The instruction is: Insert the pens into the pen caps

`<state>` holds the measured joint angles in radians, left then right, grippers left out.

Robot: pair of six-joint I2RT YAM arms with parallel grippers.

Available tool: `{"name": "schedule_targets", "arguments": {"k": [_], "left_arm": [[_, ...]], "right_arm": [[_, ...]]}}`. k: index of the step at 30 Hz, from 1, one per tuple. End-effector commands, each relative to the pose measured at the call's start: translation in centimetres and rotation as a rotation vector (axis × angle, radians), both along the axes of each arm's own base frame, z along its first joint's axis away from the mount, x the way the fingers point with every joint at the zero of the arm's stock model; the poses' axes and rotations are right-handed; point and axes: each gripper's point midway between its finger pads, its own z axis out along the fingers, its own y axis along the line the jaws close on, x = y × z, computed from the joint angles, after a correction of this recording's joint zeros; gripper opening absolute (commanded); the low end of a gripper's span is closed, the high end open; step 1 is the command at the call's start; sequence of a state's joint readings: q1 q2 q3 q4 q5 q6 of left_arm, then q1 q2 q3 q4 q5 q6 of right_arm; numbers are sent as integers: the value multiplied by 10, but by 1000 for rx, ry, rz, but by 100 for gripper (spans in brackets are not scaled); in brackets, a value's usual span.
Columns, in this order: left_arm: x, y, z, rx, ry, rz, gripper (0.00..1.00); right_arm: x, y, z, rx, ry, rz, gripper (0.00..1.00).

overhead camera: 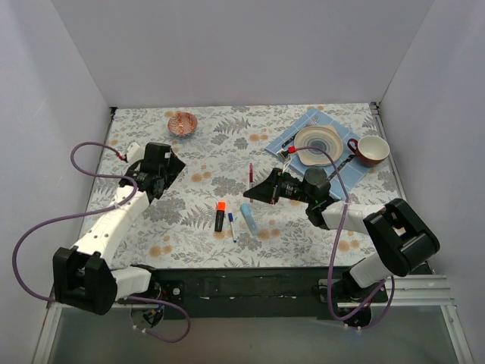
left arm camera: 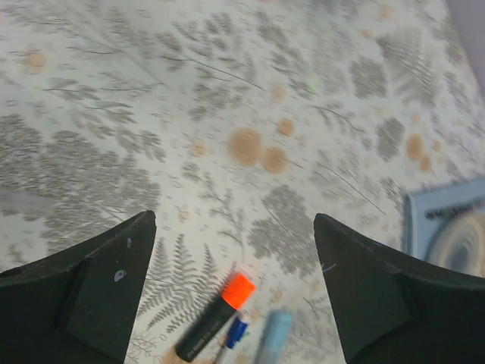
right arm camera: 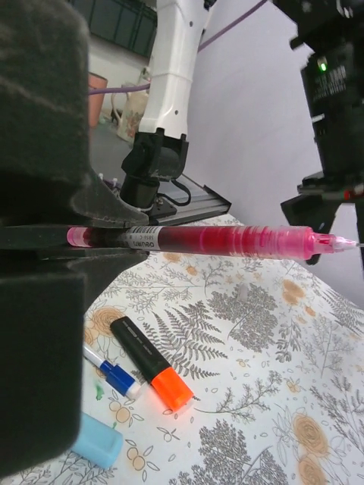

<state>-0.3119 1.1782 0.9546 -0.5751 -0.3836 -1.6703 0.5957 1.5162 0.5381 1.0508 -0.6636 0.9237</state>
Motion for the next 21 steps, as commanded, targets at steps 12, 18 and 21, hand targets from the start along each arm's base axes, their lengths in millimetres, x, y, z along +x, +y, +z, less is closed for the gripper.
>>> {"name": "schedule_targets", "arguments": {"k": [12,18,21], "left_arm": [[-50,73,-83,-305,376,756,65],[-60,61,-94,-387,455,812,61],[-44,68,-94,-328,393,735,62]], "right_arm": [[12,-10,17,-39,-129,-81,1],[12,-10,21,-32,-139,-83,1],[12,-11,24,-33,-149,-88,1]]}}
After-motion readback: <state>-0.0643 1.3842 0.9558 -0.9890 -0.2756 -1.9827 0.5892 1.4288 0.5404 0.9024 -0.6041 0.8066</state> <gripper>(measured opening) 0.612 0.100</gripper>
